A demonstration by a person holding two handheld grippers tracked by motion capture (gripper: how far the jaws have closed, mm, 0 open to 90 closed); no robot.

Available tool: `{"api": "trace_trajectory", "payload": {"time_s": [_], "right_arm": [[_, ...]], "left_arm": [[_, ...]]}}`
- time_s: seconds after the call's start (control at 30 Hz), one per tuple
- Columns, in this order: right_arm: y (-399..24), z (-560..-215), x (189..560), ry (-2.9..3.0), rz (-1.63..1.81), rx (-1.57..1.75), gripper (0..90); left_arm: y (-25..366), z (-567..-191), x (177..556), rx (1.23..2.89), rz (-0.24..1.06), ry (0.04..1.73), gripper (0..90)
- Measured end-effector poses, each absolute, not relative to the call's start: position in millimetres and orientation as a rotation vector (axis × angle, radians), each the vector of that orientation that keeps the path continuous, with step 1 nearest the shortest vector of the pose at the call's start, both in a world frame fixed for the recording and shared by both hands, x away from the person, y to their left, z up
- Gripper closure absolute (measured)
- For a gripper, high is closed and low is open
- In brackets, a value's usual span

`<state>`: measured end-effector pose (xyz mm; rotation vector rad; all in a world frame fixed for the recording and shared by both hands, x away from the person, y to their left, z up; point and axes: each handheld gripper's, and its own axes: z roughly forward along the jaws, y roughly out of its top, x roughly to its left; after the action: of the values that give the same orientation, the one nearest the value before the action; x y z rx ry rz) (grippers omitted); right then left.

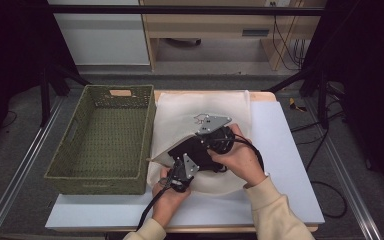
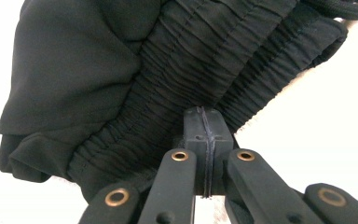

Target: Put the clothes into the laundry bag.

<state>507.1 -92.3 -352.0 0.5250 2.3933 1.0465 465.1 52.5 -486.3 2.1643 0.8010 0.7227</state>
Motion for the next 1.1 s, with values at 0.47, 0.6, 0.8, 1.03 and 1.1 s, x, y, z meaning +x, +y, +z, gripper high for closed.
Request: {"api": "trace_trajectory", "payload": {"time_s": [0.47, 0.6, 0.8, 1.03, 1.1], "right_arm": [[-90, -338, 510, 2.386, 1.022, 0.51, 87.1], [-91, -334, 510, 2.384, 1.017, 0.504, 87.1], [-92, -330, 511, 2.38, 1.017, 0.505, 87.1], [-90, -327, 512, 2.379, 1.015, 0.495, 87.1], [-90, -326, 511, 2.378, 1.012, 0.498, 87.1]], "left_arm": [[47, -486, 477, 2.171, 0.714, 0.84, 90.0], [44, -482, 480, 2.202, 0.707, 0.86, 90.0], [42, -479, 487, 2.215, 0.699, 0.903, 90.0], [40, -478, 493, 2.224, 0.703, 0.912, 90.0], [39, -477, 495, 2.232, 0.705, 0.914, 90.0]]}}
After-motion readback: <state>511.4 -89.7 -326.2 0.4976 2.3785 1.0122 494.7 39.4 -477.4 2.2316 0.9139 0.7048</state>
